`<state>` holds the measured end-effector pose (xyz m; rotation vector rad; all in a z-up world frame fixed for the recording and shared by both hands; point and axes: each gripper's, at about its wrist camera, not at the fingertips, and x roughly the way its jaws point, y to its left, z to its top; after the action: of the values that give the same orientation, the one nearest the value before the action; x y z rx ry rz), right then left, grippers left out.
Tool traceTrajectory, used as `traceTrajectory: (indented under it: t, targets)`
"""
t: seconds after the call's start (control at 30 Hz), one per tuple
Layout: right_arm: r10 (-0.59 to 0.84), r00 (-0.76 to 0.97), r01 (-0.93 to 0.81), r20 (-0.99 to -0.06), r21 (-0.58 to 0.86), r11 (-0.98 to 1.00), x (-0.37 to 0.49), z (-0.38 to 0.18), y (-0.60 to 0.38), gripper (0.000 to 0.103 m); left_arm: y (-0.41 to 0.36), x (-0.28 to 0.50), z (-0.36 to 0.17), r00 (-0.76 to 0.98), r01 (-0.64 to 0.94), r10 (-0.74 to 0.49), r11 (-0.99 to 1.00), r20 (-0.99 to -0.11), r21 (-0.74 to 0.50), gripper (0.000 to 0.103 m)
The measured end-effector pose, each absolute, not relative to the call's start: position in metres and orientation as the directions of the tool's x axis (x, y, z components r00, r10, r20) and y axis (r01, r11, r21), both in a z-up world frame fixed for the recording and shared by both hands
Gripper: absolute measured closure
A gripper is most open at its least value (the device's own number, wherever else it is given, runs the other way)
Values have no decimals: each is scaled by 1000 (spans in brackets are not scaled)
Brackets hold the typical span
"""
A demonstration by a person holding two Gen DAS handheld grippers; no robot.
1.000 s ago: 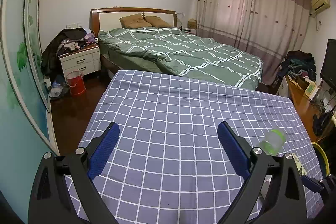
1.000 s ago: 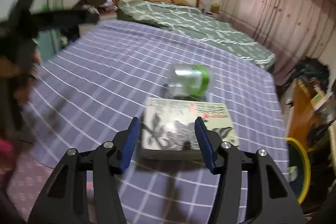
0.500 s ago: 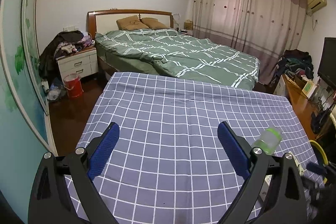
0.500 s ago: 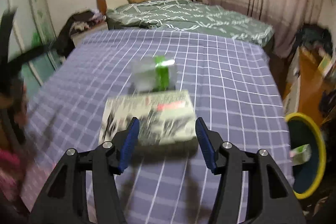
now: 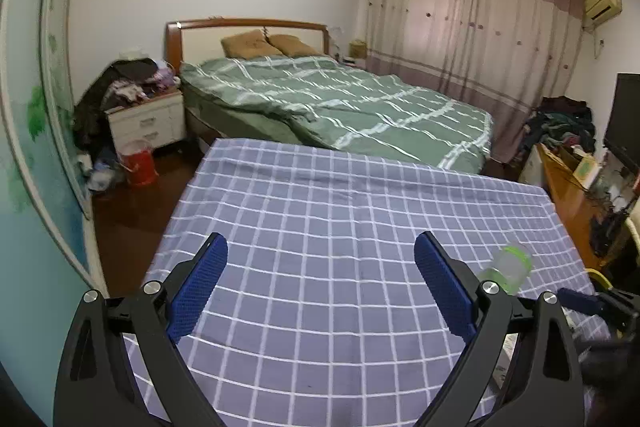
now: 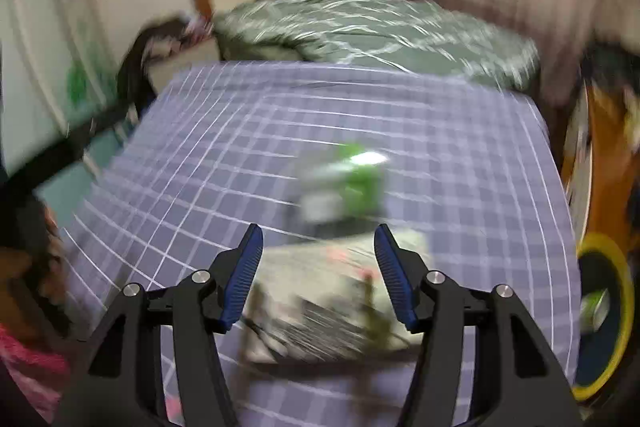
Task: Collect trash
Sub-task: 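Reach the right tool to the green-and-white tea box and grasp it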
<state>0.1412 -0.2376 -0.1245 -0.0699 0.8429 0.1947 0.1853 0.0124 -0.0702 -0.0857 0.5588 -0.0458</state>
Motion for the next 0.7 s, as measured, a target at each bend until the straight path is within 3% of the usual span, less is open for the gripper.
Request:
traceTrajectory:
  t: [0.13,0.27,0.33,0.43,0.53,0.57,0.7]
  targets:
    - [19,642,-197,-766,-142,970,159,-148,-202,48,28,185,-67,858,-63,11,994,-513,-85,10]
    - [-18,631,-173,-776,-164,971,132,-157,-217,48,45,190,-70,838,-85,-14,984,-546,-154,10]
    - [14,621,-185,-783,-129,974,102,-153,-236,48,45,189,-69,838,-84,-14,985,-545,-154,10]
    - [-55,622,-140,-781,-180,974,67,-155,-275,47,40,186,-67,843,-64,-29,986,-537,-154,10]
    - [-1,650,-109,-760,-94,990,42,-145,-310,43,34,183,-67,845,-45,-39,989,-534,-142,10]
    - [9,670,-76,-742,-56,996,35,-140,-321,33,32,182,-67,845,-43,-37,990,-533,-137,10]
    - [-52,695,234,-717,157,959,2,-141,-355,27,28,181,-67,840,-38,-49,988,-540,-148,10]
